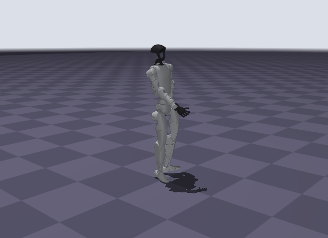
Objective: In place motions
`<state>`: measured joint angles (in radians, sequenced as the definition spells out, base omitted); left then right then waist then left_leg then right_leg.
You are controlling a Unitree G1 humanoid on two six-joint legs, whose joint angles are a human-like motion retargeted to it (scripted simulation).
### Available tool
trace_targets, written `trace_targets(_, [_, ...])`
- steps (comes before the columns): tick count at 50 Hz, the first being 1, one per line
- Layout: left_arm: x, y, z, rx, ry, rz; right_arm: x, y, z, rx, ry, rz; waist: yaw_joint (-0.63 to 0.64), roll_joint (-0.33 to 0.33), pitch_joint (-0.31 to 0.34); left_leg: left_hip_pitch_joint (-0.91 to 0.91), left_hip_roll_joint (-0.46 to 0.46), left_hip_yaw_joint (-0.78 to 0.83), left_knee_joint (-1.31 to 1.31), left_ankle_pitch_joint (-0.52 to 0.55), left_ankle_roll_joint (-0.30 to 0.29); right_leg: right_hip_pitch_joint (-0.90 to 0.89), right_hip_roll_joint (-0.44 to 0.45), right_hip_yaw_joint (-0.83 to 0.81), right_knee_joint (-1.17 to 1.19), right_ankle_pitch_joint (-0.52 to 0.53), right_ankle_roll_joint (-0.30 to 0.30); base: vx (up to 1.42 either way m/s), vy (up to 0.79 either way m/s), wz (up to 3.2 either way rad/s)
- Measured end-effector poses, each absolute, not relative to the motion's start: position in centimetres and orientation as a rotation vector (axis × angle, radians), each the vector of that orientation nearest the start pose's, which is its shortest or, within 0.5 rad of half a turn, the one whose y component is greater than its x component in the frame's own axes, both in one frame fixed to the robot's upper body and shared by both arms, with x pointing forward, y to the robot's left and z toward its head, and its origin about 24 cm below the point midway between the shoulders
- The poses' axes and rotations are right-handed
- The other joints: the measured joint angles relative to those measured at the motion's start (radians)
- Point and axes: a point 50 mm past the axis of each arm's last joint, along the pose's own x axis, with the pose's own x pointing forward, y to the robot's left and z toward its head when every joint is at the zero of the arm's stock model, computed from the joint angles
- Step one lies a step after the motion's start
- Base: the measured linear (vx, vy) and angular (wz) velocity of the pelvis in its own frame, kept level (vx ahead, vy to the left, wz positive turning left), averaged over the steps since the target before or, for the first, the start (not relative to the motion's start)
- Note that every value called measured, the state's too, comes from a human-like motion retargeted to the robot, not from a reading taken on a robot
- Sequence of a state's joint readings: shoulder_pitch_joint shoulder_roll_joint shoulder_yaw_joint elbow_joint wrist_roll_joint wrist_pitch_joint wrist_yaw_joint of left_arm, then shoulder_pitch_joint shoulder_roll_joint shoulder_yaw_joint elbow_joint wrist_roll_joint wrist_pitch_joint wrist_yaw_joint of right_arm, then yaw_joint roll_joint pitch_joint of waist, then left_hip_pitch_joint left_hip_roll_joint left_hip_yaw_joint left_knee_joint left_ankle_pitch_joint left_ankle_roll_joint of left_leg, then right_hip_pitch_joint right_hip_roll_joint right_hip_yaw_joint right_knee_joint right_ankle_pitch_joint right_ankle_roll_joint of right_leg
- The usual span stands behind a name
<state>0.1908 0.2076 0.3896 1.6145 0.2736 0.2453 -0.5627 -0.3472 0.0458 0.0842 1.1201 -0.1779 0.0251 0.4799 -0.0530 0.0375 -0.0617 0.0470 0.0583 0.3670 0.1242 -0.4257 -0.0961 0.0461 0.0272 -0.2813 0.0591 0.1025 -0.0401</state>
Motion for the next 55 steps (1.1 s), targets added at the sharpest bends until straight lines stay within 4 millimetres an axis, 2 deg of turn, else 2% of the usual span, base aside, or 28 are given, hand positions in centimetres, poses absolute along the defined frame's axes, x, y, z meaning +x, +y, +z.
trace_targets(5, [-5.5, 20.6, -16.2, -0.453, 1.886, -0.115, 19.9, -11.1, -12.6, -0.063, 0.934, 0.608, -0.035, -0.015, -0.002, -0.018, -0.033, -0.061, -0.055, 0.038, 0.013, -0.003, -0.025, -0.037, 0.0, -0.026, 0.02, 0.04, 0.21, 0.58])
trace_targets(9, [-1.7, 20.3, -16.7, -0.359, 1.812, -0.164, 15.4, -13.7, -14.9, 0.004, 1.109, 0.499, -0.004, -0.034, 0.012, -0.016, -0.054, -0.065, -0.044, 0.021, 0.038, 0.007, -0.048, -0.047, 0.014, -0.054, 0.03, 0.05, 0.15, 0.05])
trace_targets(12, [0.2, 19.3, -17.0, -0.329, 1.773, -0.194, 10.3, -15.4, -16.7, 0.076, 1.308, 0.445, 0.013, -0.038, 0.012, 0.002, -0.062, -0.064, -0.047, 0.001, 0.054, 0.009, -0.061, -0.043, 0.05, -0.088, 0.027, 0.08, 0.28, -0.09])
trace_targets(16, [2.2, 17.1, -17.4, -0.318, 1.692, -0.262, 2.0, -17.5, -17.8, 0.108, 1.618, 0.337, -0.011, -0.031, 0.002, 0.03, -0.06, -0.084, -0.059, -0.023, 0.071, -0.016, -0.063, -0.03, 0.159, -0.13, -0.014, 0.17, 0.2, 0.1])
trace_targets(18, [3.4, 15.9, -17.5, -0.313, 1.622, -0.336, -2.2, -18.6, -17.6, 0.098, 1.763, 0.268, -0.03, -0.019, 0.007, 0.051, -0.047, -0.092, -0.061, -0.031, 0.069, -0.037, -0.064, -0.03, 0.248, -0.107, -0.045, 0.21, 0.21, 0.05])
trace_targets(20, [5.3, 14.8, -17.4, -0.293, 1.54, -0.4, -6.1, -19.6, -16.9, 0.083, 1.889, 0.207, -0.044, 0.002, 0.023, 0.072, -0.021, -0.097, -0.057, -0.036, 0.066, -0.095, -0.079, -0.033, 0.411, -0.028, -0.081, 0.12, 0.27, -0.04])
trace_targets(23, [9.9, 13.9, -16.7, -0.258, 1.402, -0.434, -10.1, -20.5, -15.9, 0.041, 2.006, 0.159, -0.077, 0.025, 0.059, 0.087, 0.021, -0.096, -0.049, -0.043, 0.059, -0.288, -0.073, 0.029, 0.749, 0.122, -0.197, -0.02, 0.1, -0.07])
trace_targets(25, [13.8, 13.4, -15.6, -0.242, 1.283, -0.443, -11.9, -21.1, -15.3, 0.007, 2.055, 0.145, -0.122, 0.023, 0.088, 0.098, 0.017, -0.109, -0.049, -0.041, 0.073, -0.418, -0.083, 0.055, 0.98, 0.063, -0.222, -0.06, 0.15, 0.34])
trace_targets(27, [18.0, 13.5, -14.0, -0.233, 1.165, -0.437, -13.0, -21.7, -14.8, -0.011, 2.09, 0.152, -0.204, 0.008, 0.111, 0.1, -0.019, -0.151, -0.051, -0.037, 0.107, -0.549, -0.184, 0.043, 1.201, -0.012, -0.222, -0.11, 0.21, 0.88])
trace_targets(31, [24.6, 13.7, -10.3, -0.264, 0.945, -0.366, -14.6, -21.9, -14.2, -0.004, 2.145, 0.184, -0.353, 0.035, 0.129, 0.057, 0.06, -0.115, -0.047, -0.019, 0.117, -0.834, -0.203, -0.007, 1.426, -0.025, -0.221, -0.13, -0.02, 0.64])
trace_targets(34, [28.2, 13.8, -7.5, -0.256, 0.789, -0.333, -15.4, -21.9, -13.8, 0.032, 2.176, 0.156, -0.43, 0.057, 0.125, 0.018, 0.105, -0.06, -0.044, -0.017, 0.125, -1.034, -0.192, -0.027, 1.487, -0.003, -0.165, -0.04, -0.06, 0.45])
trace_targets(37, [30.1, 14.0, -5.6, -0.177, 0.699, -0.339, -15.6, -21.7, -13.6, 0.081, 2.185, 0.102, -0.474, 0.069, 0.132, 0.002, 0.118, -0.07, -0.04, -0.016, 0.138, -1.127, -0.189, -0.053, 1.469, 0.01, -0.122, 0.02, 0.01, 0.27])
trace_targets(40, [30.3, 14.1, -5.3, -0.102, 0.684, -0.349, -15.1, -21.2, -14.0, 0.132, 2.159, 0.078, -0.474, 0.072, 0.142, 0.003, 0.123, -0.072, -0.03, -0.021, 0.146, -1.11, -0.178, -0.053, 1.413, 0.016, -0.107, -0.01, 0.01, -0.07])
trace_targets(43, [29.1, 13.6, -6.5, -0.098, 0.73, -0.365, -13.8, -20.4, -14.7, 0.146, 2.094, 0.104, -0.456, 0.084, 0.135, 0.008, 0.133, -0.054, -0.039, -0.021, 0.138, -1.009, -0.154, -0.047, 1.329, 0.036, -0.112, -0.01, 0.05, -0.27])
trace_targets(45, [27.9, 13.5, -7.6, -0.112, 0.772, -0.386, -12.1, -20.3, -15.4, 0.135, 2.03, 0.147, -0.434, 0.071, 0.13, 0.023, 0.121, -0.017, -0.043, -0.027, 0.131, -0.925, -0.143, -0.013, 1.286, 0.046, -0.112, 0.03, 0.05, -0.39])
trace_targets(50, [22.8, 13.4, -11.5, -0.12, 0.951, -0.395, -8.8, -20.1, -16.6, 0.032, 1.903, 0.233, -0.359, 0.08, 0.078, 0.032, 0.105, 0.039, -0.071, -0.026, 0.114, -0.656, -0.087, 0.008, 1.058, 0.082, -0.139, 0.07, 0.01, -0.48])
trace_targets(52, [20.6, 13.8, -12.8, -0.098, 1.022, -0.405, -6.7, -20.4, -17.0, -0.026, 1.843, 0.268, -0.304, 0.049, 0.076, 0.058, 0.079, 0.077, -0.077, -0.031, 0.101, -0.538, -0.071, 0.045, 0.951, 0.089, -0.142, 0.05, -0.01, -0.64])
trace_targets(55, [17.2, 14.0, -14.4, -0.091, 1.133, -0.42, -4.5, -20.8, -17.3, -0.122, 1.773, 0.302, -0.245, 0.041, 0.05, 0.06, 0.062, 0.099, -0.086, -0.033, 0.085, -0.386, -0.044, 0.075, 0.745, 0.106, -0.126, 0.06, -0.05, -0.44])
